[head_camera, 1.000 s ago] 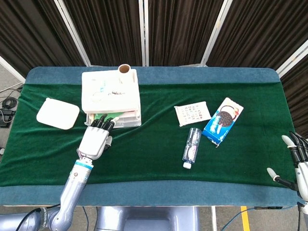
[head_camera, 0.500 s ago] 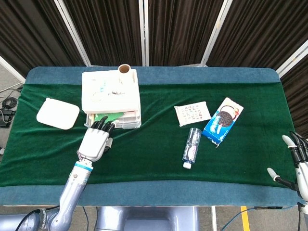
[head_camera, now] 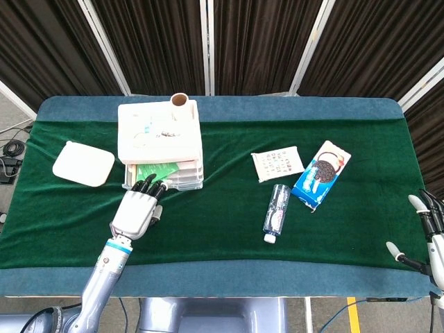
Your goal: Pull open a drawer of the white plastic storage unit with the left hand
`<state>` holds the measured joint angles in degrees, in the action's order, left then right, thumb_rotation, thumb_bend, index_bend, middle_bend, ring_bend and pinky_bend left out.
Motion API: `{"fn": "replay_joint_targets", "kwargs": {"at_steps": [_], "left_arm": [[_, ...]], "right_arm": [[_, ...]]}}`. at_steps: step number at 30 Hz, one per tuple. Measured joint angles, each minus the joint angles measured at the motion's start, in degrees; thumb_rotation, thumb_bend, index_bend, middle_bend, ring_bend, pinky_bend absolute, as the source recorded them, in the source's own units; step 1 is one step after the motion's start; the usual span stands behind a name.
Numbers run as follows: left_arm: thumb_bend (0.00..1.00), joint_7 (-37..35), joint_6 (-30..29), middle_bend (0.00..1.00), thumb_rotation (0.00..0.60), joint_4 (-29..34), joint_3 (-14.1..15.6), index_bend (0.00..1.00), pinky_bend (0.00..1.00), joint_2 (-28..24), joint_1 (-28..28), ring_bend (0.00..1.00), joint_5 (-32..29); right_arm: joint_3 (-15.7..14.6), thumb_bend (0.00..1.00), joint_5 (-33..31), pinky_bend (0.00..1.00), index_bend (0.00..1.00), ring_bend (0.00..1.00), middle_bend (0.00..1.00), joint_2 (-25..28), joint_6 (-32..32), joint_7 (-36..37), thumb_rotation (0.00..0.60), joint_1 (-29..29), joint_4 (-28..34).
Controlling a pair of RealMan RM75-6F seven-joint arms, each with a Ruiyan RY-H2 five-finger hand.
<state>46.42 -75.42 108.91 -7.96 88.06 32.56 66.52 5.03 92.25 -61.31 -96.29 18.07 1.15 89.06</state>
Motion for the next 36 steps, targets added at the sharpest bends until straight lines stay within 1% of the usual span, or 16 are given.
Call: {"fn": "replay_joint_targets", "kwargs": {"at_steps": [13,27,36], "left_arm": [[0.59,-0.26,-1.06,0.23,0.600,2.61,1.88,0.16,0.24,-0.81,-0.74,0.10,2.70],[0.59,-0.07,-1.15,0.24,0.600,3.73,3.30,0.16,0.24,-1.14,-1.39,0.11,3.83],[0.59,-0.37,-2.05,0.24,0.600,5.63,4.59,0.16,0.24,-1.95,-2.41,0.11,6.74]], "right_arm": [[-0.05,0.09,0.18,0.00,0.08,0.00,0.00,-0.04,-0.08,-0.17,0.600,-0.02,0.04],[-0.01,0.09,0.12,0.00,0.08,0.00,0.00,-0.03,-0.09,-0.13,0.600,-0.03,0.02],[-0.02,0.09,0.25,0.00,0.08,0.00,0.00,-0.03,-0.30,-0.26,0.600,-0.10,0.12]]}}
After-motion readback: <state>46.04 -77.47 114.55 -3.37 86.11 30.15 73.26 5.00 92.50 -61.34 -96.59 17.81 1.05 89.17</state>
